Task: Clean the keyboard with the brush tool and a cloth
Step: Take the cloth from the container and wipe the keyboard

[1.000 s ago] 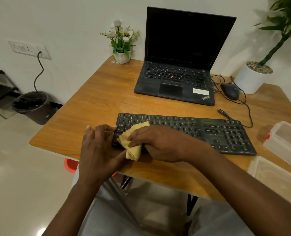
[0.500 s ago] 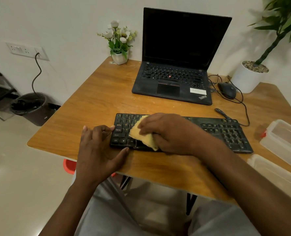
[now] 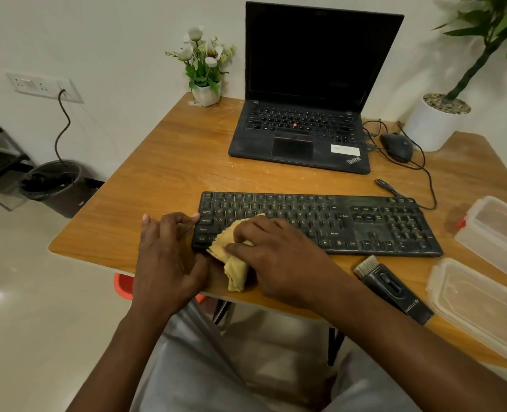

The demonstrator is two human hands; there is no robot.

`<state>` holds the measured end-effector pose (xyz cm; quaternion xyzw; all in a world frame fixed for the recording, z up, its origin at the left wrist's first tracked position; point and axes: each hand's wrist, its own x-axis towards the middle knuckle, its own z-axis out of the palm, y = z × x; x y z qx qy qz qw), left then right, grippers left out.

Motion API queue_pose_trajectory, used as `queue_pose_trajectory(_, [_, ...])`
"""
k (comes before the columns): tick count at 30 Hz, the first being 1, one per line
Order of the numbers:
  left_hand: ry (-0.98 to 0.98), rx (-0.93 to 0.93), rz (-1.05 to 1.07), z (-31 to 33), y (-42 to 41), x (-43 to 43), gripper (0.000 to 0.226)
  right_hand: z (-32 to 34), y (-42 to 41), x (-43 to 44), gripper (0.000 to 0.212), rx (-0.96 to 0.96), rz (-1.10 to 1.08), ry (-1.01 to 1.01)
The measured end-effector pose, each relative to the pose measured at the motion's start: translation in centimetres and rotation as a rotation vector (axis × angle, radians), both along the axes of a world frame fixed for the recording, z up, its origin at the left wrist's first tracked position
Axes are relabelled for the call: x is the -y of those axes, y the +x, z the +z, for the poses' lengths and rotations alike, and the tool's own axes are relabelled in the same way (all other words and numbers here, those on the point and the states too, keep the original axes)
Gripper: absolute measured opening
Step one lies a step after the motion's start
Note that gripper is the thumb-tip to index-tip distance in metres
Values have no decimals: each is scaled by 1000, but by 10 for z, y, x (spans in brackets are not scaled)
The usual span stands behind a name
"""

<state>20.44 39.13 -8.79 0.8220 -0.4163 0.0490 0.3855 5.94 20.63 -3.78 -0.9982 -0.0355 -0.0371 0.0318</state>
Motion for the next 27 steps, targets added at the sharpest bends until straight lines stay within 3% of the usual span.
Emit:
queue_pose_trajectory(6, [-1,-22,-11,0,1,0,58,10,-16,26,44,0,-102,2])
queue_pose_trajectory(13, [17,-15,-36,-2,3,-1,66,18,5,-12,50,97,-57,141])
queue_pose_trajectory(16, [25,-5,-47,-2,4,-3,75,4,26,-39,44,138,-3,103])
queue_pose_trajectory(20, [31,0,-71,-2,4,-5,72,-10,38,-47,32,159,-2,29])
queue_pose_trajectory(24, [29,10,-64,-1,1,-3,68,-1,29,-37,46,90,31,-36])
queue_pose_trajectory(27, [12,10,-58,0,0,-2,62,-1,20,-30,40,51,23,-10])
